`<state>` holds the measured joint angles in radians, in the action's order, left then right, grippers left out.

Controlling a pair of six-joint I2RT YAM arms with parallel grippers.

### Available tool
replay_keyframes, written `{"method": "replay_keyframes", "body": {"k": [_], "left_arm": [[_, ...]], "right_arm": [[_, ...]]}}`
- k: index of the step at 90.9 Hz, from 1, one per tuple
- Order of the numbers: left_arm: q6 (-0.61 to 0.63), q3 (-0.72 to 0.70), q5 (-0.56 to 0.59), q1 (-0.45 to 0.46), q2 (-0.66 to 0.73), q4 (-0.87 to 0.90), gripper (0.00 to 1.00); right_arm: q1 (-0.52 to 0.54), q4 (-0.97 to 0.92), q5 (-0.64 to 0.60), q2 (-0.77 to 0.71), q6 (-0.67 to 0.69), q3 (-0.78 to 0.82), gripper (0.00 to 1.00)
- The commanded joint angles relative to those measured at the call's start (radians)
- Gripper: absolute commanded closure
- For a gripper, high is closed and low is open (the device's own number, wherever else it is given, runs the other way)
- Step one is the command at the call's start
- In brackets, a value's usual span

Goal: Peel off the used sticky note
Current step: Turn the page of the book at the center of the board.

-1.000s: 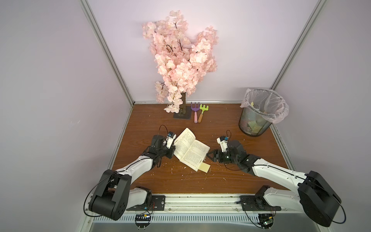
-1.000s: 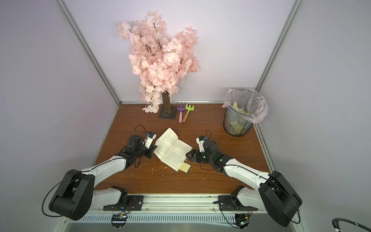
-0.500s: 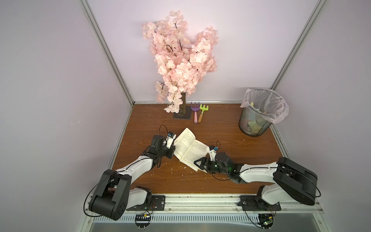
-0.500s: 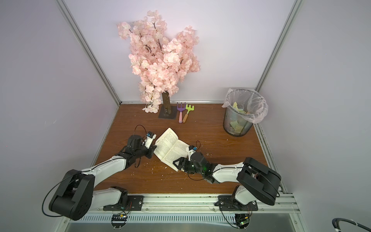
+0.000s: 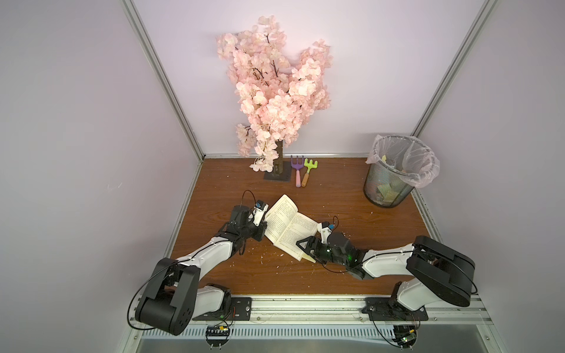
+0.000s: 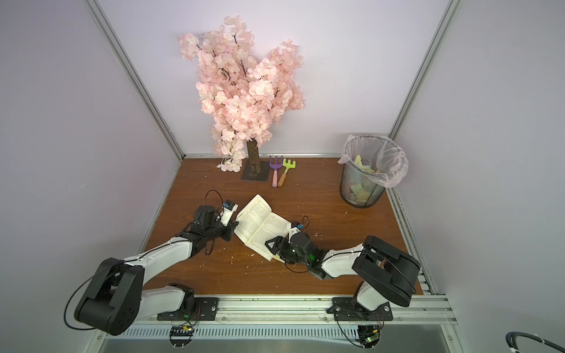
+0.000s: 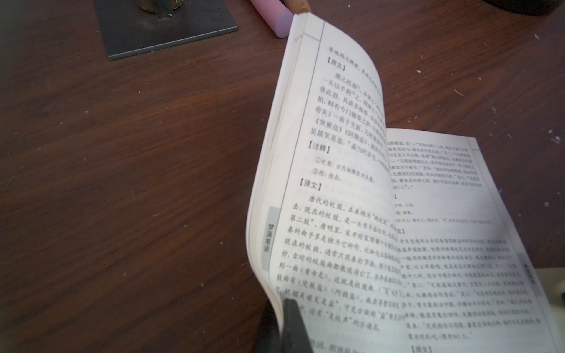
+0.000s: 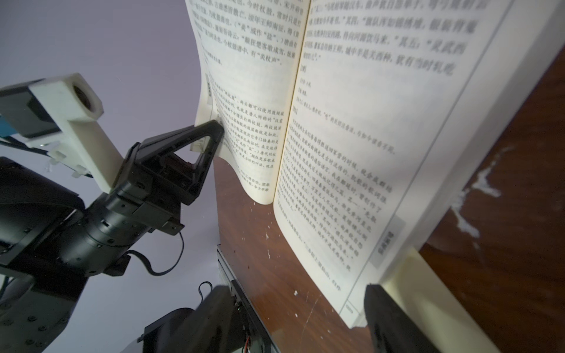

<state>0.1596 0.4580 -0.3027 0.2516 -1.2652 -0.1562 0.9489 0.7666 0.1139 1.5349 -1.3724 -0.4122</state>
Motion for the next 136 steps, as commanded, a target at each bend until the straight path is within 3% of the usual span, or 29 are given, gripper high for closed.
{"method": "replay_keyframes", "body": {"k": [1,136], "left_arm": [[-0.001,-0.014,0.001,-0.009,0.020,0.043,0.98],[0.005,-0.012,-0.016,-0.010,0.003,0.047,0.98]], "right_arm": [[0.002,0.049,-0.017,0.018,-0.032,0.008,0.29],[-0.011,0.279,0.039,0.180,-0.091,-0.041,0.30]]}}
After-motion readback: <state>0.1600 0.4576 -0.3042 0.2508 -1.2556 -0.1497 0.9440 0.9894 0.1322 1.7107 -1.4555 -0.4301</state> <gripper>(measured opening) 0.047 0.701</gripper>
